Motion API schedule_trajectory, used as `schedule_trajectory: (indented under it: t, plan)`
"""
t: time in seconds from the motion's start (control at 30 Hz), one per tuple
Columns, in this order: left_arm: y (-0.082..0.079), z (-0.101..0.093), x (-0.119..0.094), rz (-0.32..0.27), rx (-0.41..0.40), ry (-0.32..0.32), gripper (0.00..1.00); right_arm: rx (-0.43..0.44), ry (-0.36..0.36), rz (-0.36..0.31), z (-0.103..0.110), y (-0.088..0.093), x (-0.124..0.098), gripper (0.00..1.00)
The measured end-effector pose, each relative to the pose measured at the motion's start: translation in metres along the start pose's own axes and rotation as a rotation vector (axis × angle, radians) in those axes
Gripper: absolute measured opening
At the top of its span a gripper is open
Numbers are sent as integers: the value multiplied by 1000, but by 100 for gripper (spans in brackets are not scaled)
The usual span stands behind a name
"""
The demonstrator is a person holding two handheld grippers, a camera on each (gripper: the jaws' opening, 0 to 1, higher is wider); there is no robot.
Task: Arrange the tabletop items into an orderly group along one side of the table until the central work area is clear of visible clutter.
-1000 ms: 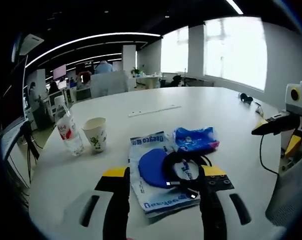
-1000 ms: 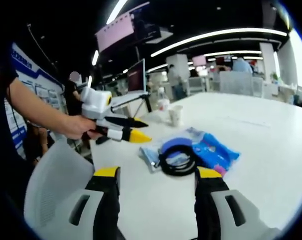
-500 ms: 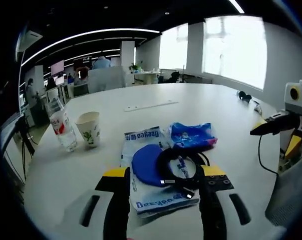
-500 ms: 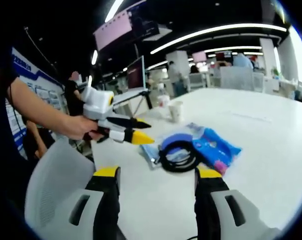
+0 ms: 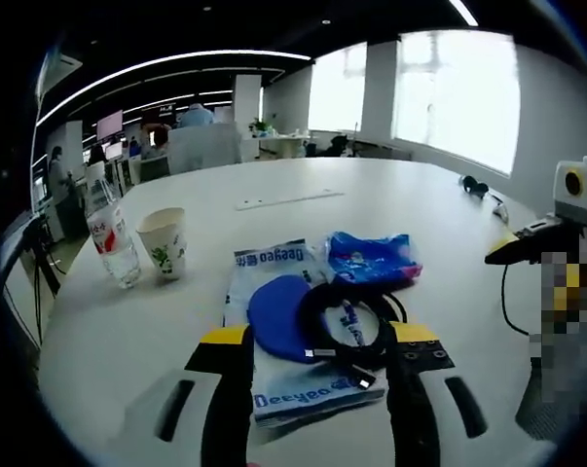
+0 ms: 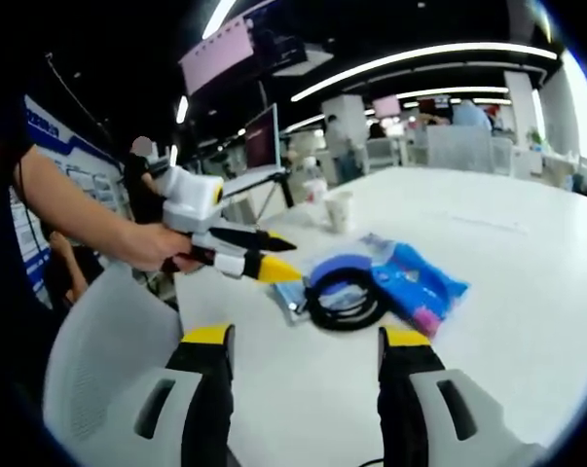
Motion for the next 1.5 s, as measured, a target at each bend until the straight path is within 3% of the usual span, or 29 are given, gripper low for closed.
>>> schedule_trajectory:
  t: [0.37,1.07,1.4,1.5]
  plan:
    - [5,-2,15,22,-20,14,51,-7,8,25,-7,6,3,52]
    - [7,-8,43,52,-41,21,47,17,13,57,-12,17,5,51]
    - [18,2,54,131,15,-13,42,21,21,68,-17,20,4,51]
    - [16,3,57,130,18,-19,40,19,24,72,-18,20,5,51]
Point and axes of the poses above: the point that each gripper's makers call its tool centre point, and the gripper's own axes: x roughly forward along the fingers, z roughly to its left, y roughly out of its underside, the point moved 4 cm from there along -x, roughly backward along the fingers, and after that the axes turned 1 degree about -y, right-handed, at the moved point
